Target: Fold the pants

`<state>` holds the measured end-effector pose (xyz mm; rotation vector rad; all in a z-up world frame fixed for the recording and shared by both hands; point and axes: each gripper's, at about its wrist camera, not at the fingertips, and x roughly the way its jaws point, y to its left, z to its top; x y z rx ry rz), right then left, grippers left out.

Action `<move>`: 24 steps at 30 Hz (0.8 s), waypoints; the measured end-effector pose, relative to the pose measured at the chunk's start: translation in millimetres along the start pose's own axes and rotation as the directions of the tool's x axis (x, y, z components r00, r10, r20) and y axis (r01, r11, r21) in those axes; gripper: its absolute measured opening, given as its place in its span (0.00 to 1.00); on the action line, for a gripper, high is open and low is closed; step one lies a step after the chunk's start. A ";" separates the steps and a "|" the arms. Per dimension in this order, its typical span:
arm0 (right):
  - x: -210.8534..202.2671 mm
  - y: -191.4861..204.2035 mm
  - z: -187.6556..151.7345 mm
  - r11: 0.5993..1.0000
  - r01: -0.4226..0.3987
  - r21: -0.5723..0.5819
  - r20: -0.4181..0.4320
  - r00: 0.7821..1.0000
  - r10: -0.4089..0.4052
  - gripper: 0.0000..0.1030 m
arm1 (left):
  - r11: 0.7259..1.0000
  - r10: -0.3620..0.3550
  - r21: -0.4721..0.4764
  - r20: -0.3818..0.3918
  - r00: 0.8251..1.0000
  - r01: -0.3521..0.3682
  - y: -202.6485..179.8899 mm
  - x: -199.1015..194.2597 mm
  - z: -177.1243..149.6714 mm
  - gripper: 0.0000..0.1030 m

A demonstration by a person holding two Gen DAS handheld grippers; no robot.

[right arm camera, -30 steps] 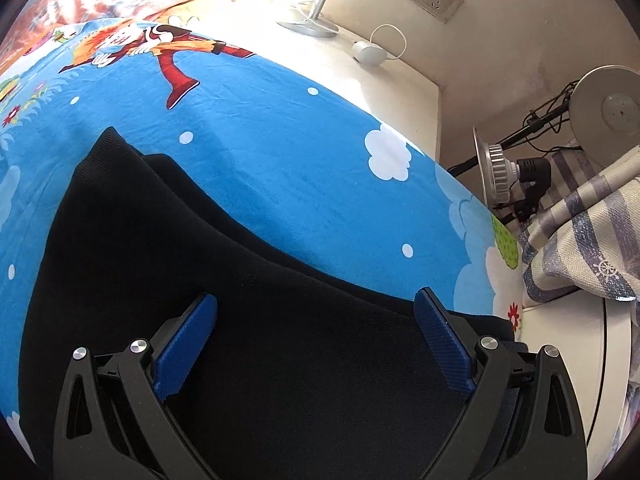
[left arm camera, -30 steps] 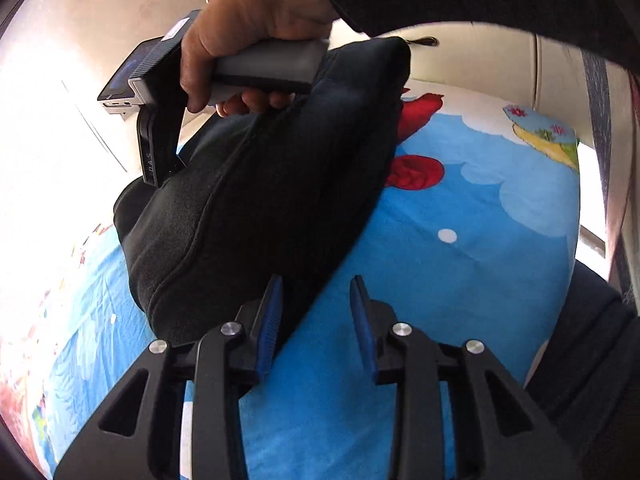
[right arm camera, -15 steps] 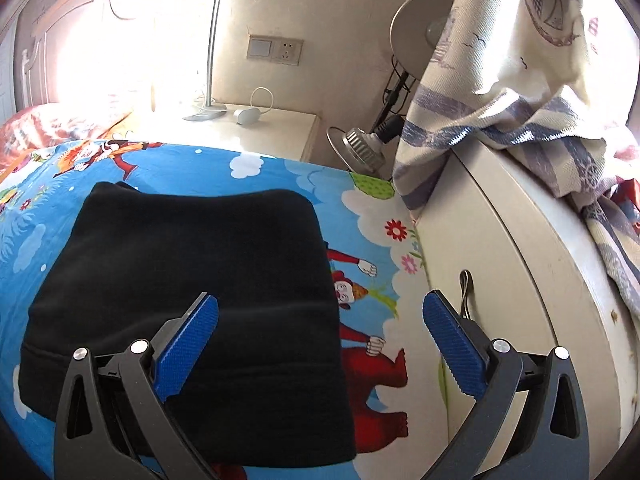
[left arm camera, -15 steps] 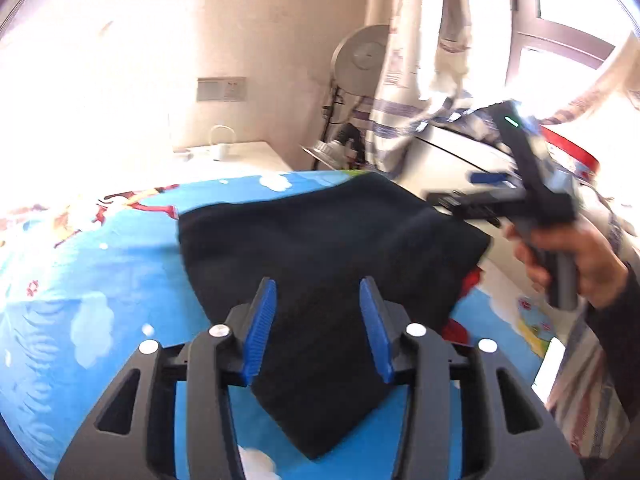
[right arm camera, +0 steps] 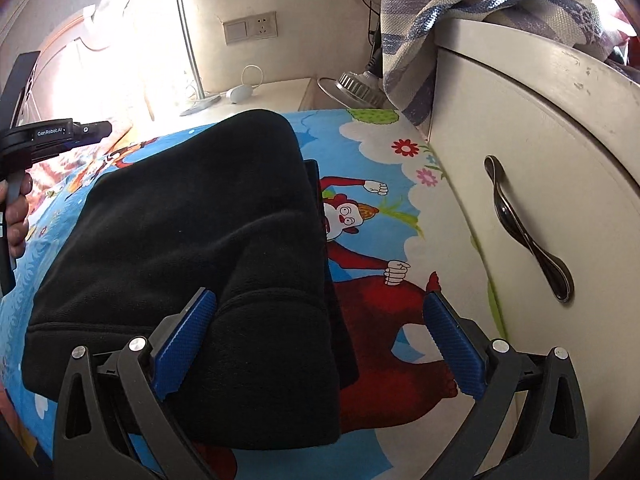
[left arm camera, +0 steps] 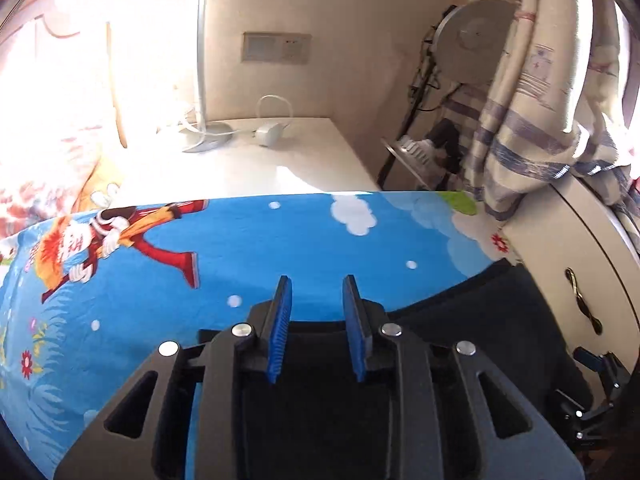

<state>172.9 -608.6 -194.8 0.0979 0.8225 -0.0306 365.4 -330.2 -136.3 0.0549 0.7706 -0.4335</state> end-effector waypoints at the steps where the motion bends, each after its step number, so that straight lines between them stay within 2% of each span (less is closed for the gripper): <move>1: -0.7 0.4 -0.5 1.000 0.002 0.002 0.000 1.000 -0.002 0.96 | 0.996 -0.051 0.076 0.001 0.999 0.051 -26.3 1.7 1.9 0.25; 3: -1.3 2.1 0.0 1.000 0.013 -0.002 0.004 1.000 -0.013 0.96 | 0.968 -0.175 0.173 -0.050 0.983 0.182 -76.7 15.4 5.0 0.25; 4: -1.7 2.8 0.0 1.000 0.018 -0.001 0.003 1.000 -0.018 0.96 | 0.953 -0.217 0.199 -0.080 0.973 0.229 -96.6 25.4 6.2 0.26; 5: -1.7 3.1 0.2 1.000 0.022 0.000 0.002 1.000 -0.022 0.96 | 0.943 -0.226 0.226 -0.108 0.968 0.245 -117.5 38.0 5.1 0.27; 6: -2.0 3.7 0.2 1.000 0.025 0.001 0.002 1.000 -0.025 0.96 | 0.937 -0.216 0.248 -0.146 0.965 0.247 -133.4 54.1 4.1 0.27; 8: -1.3 3.3 0.3 0.999 0.034 0.009 0.001 0.999 -0.034 0.96 | 0.945 -0.127 0.270 -0.213 0.969 0.183 -153.3 90.1 1.3 0.29; 10: 0.2 2.9 0.6 0.999 0.051 0.018 0.004 0.999 -0.052 0.96 | 0.954 -0.095 0.259 -0.211 0.973 0.149 -160.2 104.5 3.1 0.33; 12: -1.0 4.2 -0.3 0.999 0.046 0.013 -0.001 0.999 -0.046 0.96 | 0.973 -0.089 0.198 -0.173 0.981 0.123 -156.5 95.1 13.5 0.36; 13: -1.6 4.7 -0.6 0.999 0.049 0.010 0.001 0.999 -0.049 0.95 | 0.980 -0.115 0.145 -0.152 0.982 0.137 -150.3 84.8 17.9 0.36; 17: -0.6 2.6 -1.7 0.999 0.035 0.029 0.005 0.999 -0.036 0.95 | 0.977 -0.206 0.039 -0.044 0.978 0.208 -129.1 30.7 13.8 0.36; 18: -0.7 2.7 -1.8 0.999 0.036 0.028 0.006 0.999 -0.036 0.95 | 0.978 -0.208 0.021 -0.028 0.978 0.208 -123.4 18.3 7.1 0.38; 21: -1.1 4.1 -1.7 0.999 0.044 0.023 0.010 0.999 -0.044 0.95 | 0.983 -0.182 -0.019 -0.016 0.983 0.182 -110.7 -16.1 -21.8 0.55; 23: -1.3 4.3 -1.7 0.999 0.045 0.024 0.010 0.999 -0.045 0.95 | 0.987 -0.163 -0.004 -0.006 0.987 0.163 -107.5 -38.1 -47.7 0.62; 24: -1.4 4.3 -1.9 0.999 0.044 0.025 0.011 0.999 -0.044 0.95 | 0.990 -0.143 0.003 0.005 0.990 0.143 -106.6 -48.7 -61.6 0.73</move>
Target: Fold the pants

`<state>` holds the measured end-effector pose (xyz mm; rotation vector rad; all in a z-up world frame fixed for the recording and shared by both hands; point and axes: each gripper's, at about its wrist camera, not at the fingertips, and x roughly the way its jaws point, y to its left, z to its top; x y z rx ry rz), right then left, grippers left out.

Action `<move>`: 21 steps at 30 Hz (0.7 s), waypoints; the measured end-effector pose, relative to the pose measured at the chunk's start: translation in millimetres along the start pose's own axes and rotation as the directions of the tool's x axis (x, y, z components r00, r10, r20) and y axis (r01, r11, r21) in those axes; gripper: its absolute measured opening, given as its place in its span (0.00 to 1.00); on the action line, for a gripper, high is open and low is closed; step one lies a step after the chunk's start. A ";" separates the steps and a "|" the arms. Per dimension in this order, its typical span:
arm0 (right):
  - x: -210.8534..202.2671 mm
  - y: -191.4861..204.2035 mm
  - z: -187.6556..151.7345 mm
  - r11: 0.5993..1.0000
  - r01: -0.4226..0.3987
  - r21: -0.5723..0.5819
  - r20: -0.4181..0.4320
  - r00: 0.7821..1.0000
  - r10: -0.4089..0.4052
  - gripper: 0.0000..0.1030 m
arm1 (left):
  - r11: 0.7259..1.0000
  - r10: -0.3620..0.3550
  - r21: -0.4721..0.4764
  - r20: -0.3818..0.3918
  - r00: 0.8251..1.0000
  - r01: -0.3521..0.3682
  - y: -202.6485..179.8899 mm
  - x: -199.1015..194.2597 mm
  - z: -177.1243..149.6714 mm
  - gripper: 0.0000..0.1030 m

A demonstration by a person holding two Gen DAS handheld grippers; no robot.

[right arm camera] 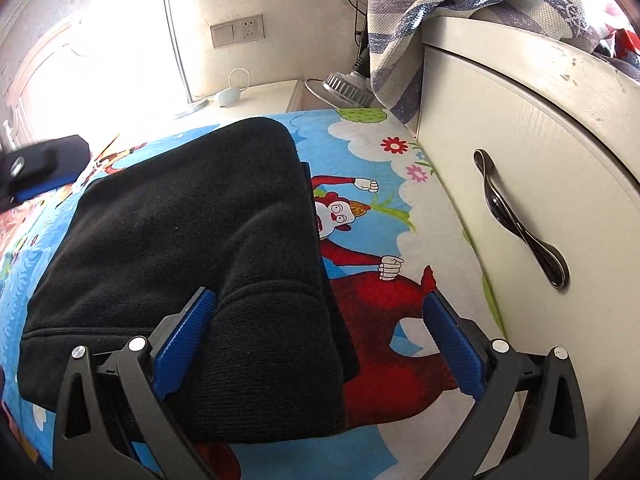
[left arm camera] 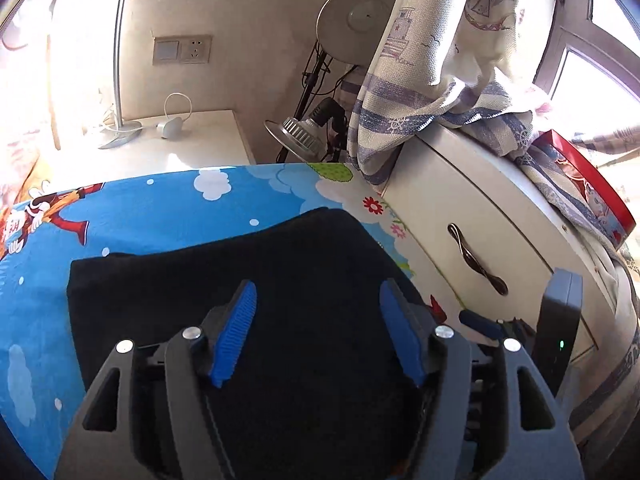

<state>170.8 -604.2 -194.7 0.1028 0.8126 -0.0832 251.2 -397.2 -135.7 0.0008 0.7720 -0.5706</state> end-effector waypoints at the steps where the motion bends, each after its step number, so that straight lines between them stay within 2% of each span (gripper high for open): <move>1: 0.3 0.1 -0.1 1.000 0.000 0.002 0.001 1.000 0.000 0.95 | 1.000 0.020 -0.005 0.007 1.000 -0.020 0.0 -8.0 -13.2 0.82; 2: 0.0 0.2 -0.2 1.000 0.001 0.002 0.001 1.000 -0.001 0.95 | 0.999 0.033 -0.017 0.005 0.999 -0.033 0.0 -14.0 -26.5 0.85; 4: -0.6 1.2 -0.2 1.000 0.008 0.000 0.002 1.000 -0.008 0.95 | 0.997 0.059 -0.038 -0.034 0.998 -0.061 -0.8 -15.3 -48.3 0.96; 5: -0.6 1.5 -0.1 1.000 0.012 -0.002 0.003 1.000 -0.012 0.95 | 0.997 0.071 -0.027 -0.056 0.996 -0.073 -2.5 -14.4 -58.5 0.98; 7: -1.5 2.3 -0.4 1.000 0.018 -0.005 0.005 1.000 -0.018 0.95 | 0.991 0.127 0.054 -0.115 0.985 -0.121 -7.4 -5.9 -76.4 0.97; 9: -2.3 3.1 -1.1 1.000 0.022 -0.004 0.007 1.000 -0.021 0.95 | 0.979 0.169 0.131 -0.075 0.983 -0.158 -13.5 -6.4 -90.2 0.97; 12: -3.5 3.9 -1.9 1.000 0.029 -0.009 0.012 1.000 -0.029 0.95 | 0.972 0.185 0.156 -0.049 0.981 -0.176 -18.8 -12.8 -96.7 0.96; 14: -3.1 3.7 -1.7 1.000 0.029 -0.010 0.012 1.000 -0.029 0.95 | 0.982 0.147 0.132 -0.059 0.987 -0.138 -17.8 -18.9 -96.2 0.88; 16: -3.3 3.8 -2.1 1.000 0.030 -0.010 0.015 0.999 -0.030 0.95 | 0.979 0.152 0.141 -0.041 0.987 -0.145 -20.3 -25.3 -95.3 0.64; 18: -3.4 3.8 -2.5 1.000 0.030 -0.008 0.017 0.999 -0.030 0.95 | 0.977 0.156 0.147 -0.018 0.988 -0.152 -23.4 -29.2 -93.0 0.57; 21: -3.6 3.9 -2.5 1.000 0.029 -0.009 0.017 0.999 -0.029 0.95 | 0.981 0.142 0.139 -0.023 0.990 -0.137 -23.4 -28.3 -91.5 0.54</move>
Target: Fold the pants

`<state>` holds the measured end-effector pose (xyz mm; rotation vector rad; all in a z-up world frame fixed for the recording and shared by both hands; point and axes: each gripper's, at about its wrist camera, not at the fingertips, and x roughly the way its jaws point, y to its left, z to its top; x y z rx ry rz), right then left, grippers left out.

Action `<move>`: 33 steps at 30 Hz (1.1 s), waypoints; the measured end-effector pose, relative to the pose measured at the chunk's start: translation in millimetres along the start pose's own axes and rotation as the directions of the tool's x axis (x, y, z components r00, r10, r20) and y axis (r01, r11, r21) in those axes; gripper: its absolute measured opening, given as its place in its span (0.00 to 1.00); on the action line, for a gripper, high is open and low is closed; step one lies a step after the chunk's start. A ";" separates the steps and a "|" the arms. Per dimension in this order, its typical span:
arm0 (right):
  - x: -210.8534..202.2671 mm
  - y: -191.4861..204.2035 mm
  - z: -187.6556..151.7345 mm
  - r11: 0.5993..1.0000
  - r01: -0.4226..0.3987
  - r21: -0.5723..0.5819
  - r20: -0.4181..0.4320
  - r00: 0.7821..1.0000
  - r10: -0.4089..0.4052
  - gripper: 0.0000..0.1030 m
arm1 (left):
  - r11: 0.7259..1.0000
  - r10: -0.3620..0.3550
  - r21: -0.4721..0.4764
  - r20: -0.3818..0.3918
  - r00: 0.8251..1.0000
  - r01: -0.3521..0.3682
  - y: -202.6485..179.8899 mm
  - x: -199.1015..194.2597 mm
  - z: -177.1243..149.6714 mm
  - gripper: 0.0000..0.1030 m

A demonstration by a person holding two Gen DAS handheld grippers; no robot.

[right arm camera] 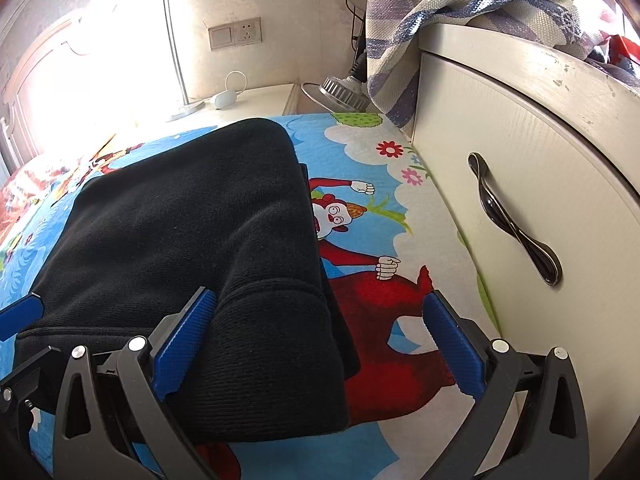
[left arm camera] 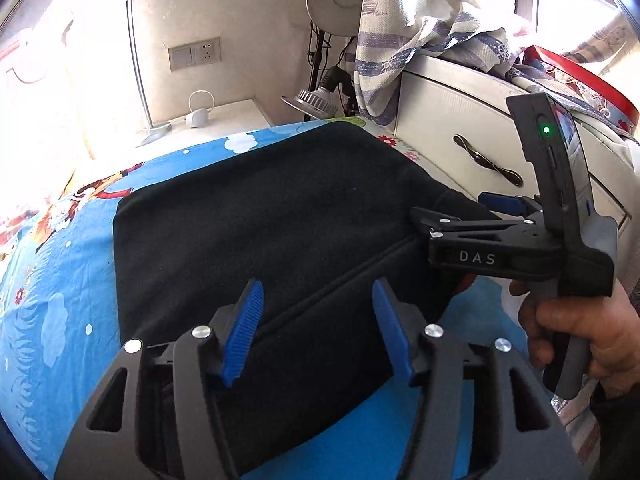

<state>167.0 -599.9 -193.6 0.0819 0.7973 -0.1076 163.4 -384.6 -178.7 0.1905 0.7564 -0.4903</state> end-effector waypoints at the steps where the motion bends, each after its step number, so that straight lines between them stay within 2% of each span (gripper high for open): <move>1: -0.3 -0.1 -0.2 1.000 -0.001 0.000 0.000 1.000 0.001 0.95 | 1.000 -0.005 0.000 -0.008 1.000 0.005 -0.3 2.0 -0.4 0.54; 3: -0.3 -0.6 0.0 1.000 -0.003 0.002 0.000 1.000 0.003 0.95 | 1.000 -0.005 -0.003 -0.029 1.000 0.005 -1.1 7.1 -2.5 0.54; 16: -3.3 -0.8 -0.2 1.000 0.001 0.011 0.000 1.000 -0.001 0.95 | 1.000 -0.028 -0.009 -0.039 0.999 0.028 4.1 8.1 -5.8 0.54; 23: -24.6 4.1 3.1 0.999 0.034 0.029 -0.008 0.999 -0.033 0.96 | 0.999 -0.033 -0.008 -0.039 0.999 0.033 4.8 9.6 -7.7 0.55; 26: -46.6 6.2 6.0 0.998 0.046 0.041 0.043 0.998 -0.048 0.96 | 1.000 -0.030 -0.006 -0.036 0.999 0.030 3.8 11.1 -7.8 0.56; 30: -67.3 4.5 18.1 0.997 -0.032 0.074 0.161 0.987 0.020 0.96 | 1.000 -0.029 -0.013 -0.026 0.999 0.029 2.1 8.8 -8.1 0.57; 32: -54.6 8.0 22.0 0.999 -0.005 0.052 0.124 0.992 -0.002 0.96 | 0.996 -0.071 -0.046 0.012 0.997 0.071 6.3 -0.7 -2.6 0.42; 33: -43.2 10.2 20.7 0.999 0.034 0.030 0.084 0.996 -0.037 0.95 | 0.993 -0.100 -0.059 0.033 0.994 0.102 10.1 -5.6 3.9 0.29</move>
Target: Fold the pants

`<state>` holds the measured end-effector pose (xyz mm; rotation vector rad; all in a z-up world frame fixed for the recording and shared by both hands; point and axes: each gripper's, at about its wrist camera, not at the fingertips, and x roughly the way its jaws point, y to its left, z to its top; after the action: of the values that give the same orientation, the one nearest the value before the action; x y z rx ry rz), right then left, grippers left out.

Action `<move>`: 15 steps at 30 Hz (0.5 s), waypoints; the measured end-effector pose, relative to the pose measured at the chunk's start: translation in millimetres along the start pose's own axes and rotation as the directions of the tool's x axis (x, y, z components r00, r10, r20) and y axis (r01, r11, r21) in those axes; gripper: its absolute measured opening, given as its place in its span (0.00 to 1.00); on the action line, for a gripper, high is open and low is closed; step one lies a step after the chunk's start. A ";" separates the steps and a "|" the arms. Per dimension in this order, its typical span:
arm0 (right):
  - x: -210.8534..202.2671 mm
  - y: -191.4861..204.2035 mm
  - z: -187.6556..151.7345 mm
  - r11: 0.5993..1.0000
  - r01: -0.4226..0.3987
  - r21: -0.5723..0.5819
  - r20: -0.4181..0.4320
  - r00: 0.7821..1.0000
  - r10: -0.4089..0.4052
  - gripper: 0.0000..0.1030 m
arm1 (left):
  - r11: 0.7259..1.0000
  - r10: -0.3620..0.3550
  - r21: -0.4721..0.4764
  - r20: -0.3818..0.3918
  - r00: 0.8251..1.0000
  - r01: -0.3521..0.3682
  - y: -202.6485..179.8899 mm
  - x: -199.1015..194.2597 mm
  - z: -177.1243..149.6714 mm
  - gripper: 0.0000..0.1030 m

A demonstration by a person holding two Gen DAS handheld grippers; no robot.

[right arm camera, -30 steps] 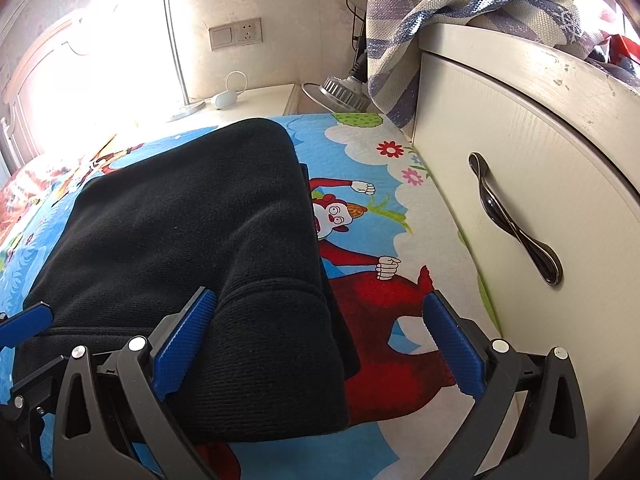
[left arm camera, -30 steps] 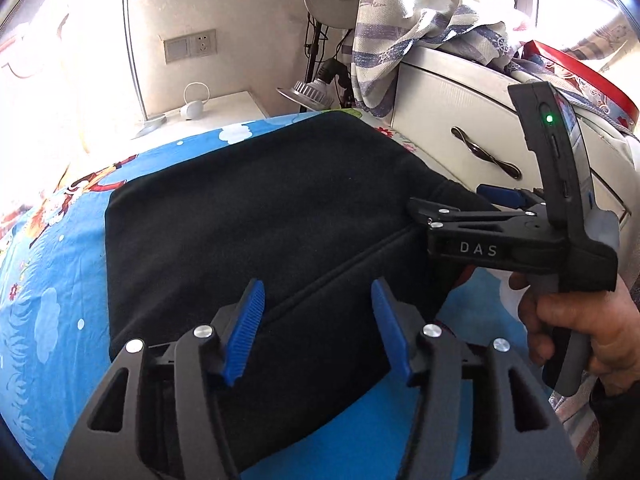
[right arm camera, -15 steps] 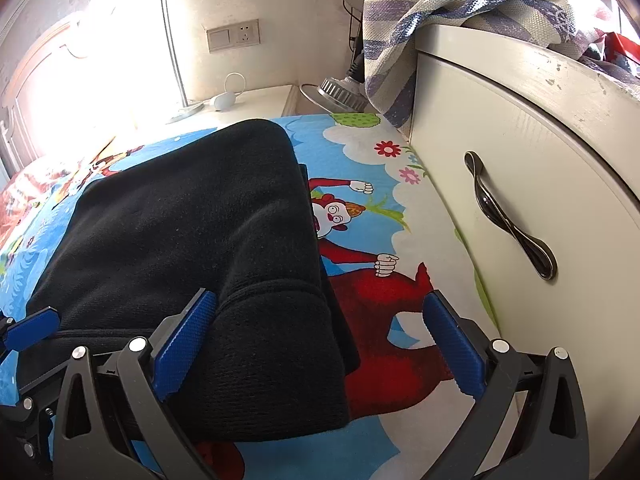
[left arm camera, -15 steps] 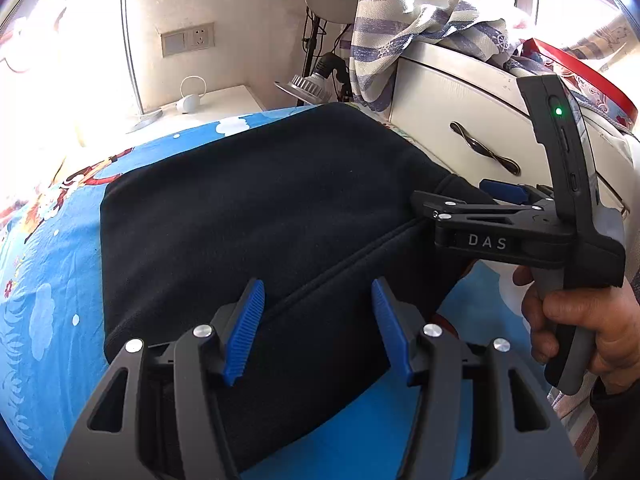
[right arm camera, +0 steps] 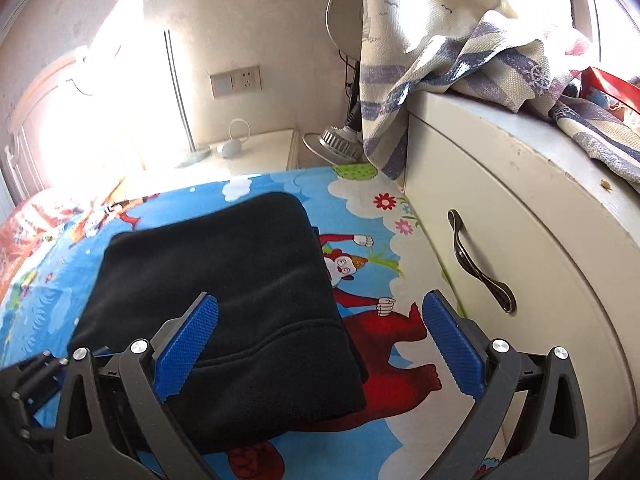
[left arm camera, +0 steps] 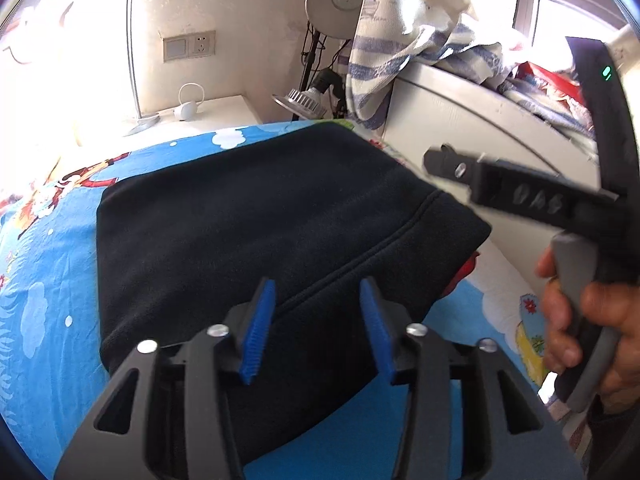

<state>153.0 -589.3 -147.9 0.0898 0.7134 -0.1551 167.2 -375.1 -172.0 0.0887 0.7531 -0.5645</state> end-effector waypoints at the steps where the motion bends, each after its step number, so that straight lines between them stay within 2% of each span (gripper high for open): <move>1: 11.8 0.5 -4.7 0.999 0.040 -0.017 -0.047 0.998 -0.041 0.93 | 1.000 0.007 -0.011 0.022 1.000 -0.007 1.9 -3.9 9.4 0.27; 2: 23.9 -1.1 -11.1 0.999 0.048 -0.017 -0.098 0.994 -0.049 0.90 | 1.000 0.025 -0.013 0.045 0.999 -0.025 2.8 -5.9 21.2 0.27; 3: 29.5 -6.1 -16.5 1.000 0.016 0.015 -0.110 0.994 -0.014 0.88 | 0.999 0.037 -0.009 0.053 0.998 -0.036 2.6 -4.1 34.9 0.28; 5: 29.5 -12.4 -22.7 0.999 -0.009 0.053 -0.101 0.995 0.014 0.88 | 0.999 0.031 -0.014 0.044 0.999 -0.030 4.4 9.8 64.3 0.28; 8: 26.8 -6.1 -23.8 1.000 0.016 0.009 -0.087 0.996 -0.015 0.88 | 0.999 0.032 0.025 0.017 0.999 -0.032 3.9 50.7 105.4 0.28; 11: 27.3 -4.9 -23.8 1.000 0.023 0.008 -0.090 0.996 -0.022 0.89 | 0.998 -0.011 0.067 -0.083 0.996 0.016 -2.1 106.2 135.7 0.28; 15: 29.3 -6.0 -24.4 1.000 0.019 0.011 -0.088 0.996 -0.018 0.91 | 0.995 0.059 0.096 -0.191 0.980 -0.041 -4.5 169.5 146.0 0.28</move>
<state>158.1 -595.2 -185.7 0.1014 0.8017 -0.1739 355.7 -495.7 -177.9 0.2496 0.9116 -0.5471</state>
